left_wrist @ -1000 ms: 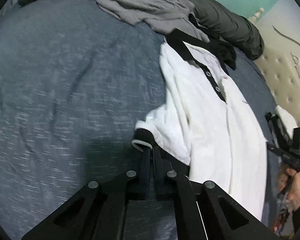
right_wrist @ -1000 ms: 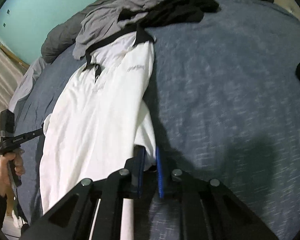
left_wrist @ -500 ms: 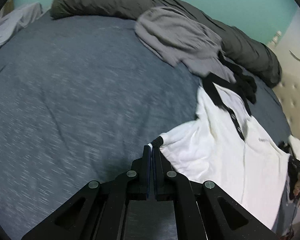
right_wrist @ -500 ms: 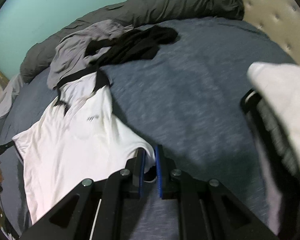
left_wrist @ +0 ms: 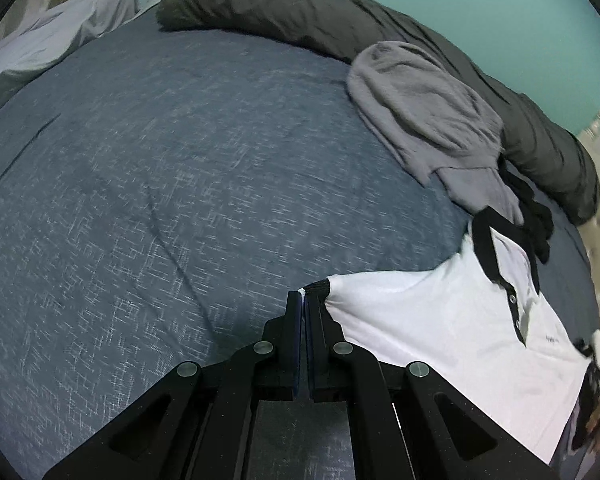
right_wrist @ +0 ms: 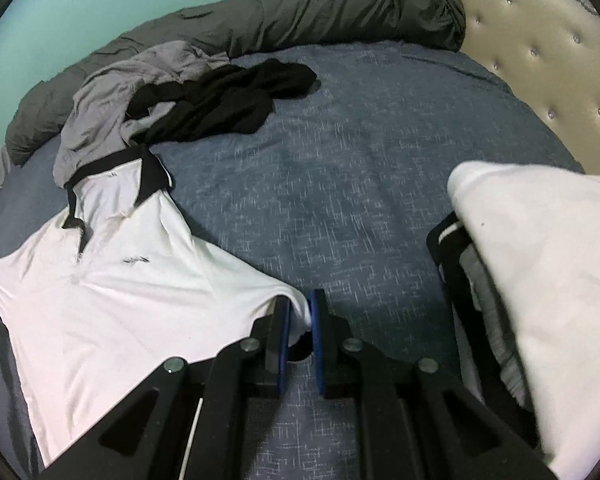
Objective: Fold clothes
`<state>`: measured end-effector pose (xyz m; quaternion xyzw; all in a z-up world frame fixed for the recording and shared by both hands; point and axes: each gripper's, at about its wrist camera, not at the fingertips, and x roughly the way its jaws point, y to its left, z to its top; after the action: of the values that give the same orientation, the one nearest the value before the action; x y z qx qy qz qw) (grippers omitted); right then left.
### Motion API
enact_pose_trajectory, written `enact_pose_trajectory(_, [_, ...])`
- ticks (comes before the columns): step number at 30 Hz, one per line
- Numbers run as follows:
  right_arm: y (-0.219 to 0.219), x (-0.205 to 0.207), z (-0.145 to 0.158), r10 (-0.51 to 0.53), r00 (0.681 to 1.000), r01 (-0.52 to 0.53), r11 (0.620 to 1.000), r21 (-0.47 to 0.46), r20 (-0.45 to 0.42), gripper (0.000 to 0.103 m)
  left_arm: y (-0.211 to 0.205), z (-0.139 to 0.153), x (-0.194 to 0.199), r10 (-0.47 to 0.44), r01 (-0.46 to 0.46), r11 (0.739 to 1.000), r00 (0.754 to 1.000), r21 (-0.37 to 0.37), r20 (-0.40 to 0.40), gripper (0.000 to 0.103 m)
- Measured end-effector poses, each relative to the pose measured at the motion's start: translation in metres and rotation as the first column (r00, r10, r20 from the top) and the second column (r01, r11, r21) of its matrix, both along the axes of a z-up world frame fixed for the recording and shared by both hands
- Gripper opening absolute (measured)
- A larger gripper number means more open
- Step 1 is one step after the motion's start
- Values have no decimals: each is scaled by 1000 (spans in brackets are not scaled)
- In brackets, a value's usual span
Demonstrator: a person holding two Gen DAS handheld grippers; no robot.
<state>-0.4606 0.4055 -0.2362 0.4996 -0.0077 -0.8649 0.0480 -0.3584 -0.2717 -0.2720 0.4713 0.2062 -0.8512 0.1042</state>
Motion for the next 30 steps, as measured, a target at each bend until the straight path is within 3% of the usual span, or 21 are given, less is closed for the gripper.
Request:
enact_pose_trajectory(7, [-18,14,-23,114,993,-112,991,-68,28,10,18,-14,6,-32,33,999,999,-39,29,3])
enact_pose_trajectory(11, [-48,32,-39,246,968,-239,964,-115,42,11,29,-15,20,-49,51,997,998,-58,25,3])
enact_pose_trajectory(15, [-70,49,-59,343,935,-324,931,-169,95,15,34,-15,30,-76,78,994,997,-80,26,3])
enact_pose_trajectory(17, [-68,55,-63,344,933,-319,926,-200,104,23,34,-12,35,-89,90,992,996,-86,18,3])
enact_pose_trajectory(22, [-39,62,-50,239,970,-222,936,-274,31,29,33,-8,39,-100,101,991,995,-83,8,3])
enact_pose_trajectory(26, [-5,57,-37,66,997,-72,940,-334,-30,37,30,-8,40,-94,94,993,996,-75,4,3])
enact_pose_trajectory(30, [20,46,-34,-93,995,70,926,-371,-47,37,29,-9,41,-87,87,994,996,-71,3,3])
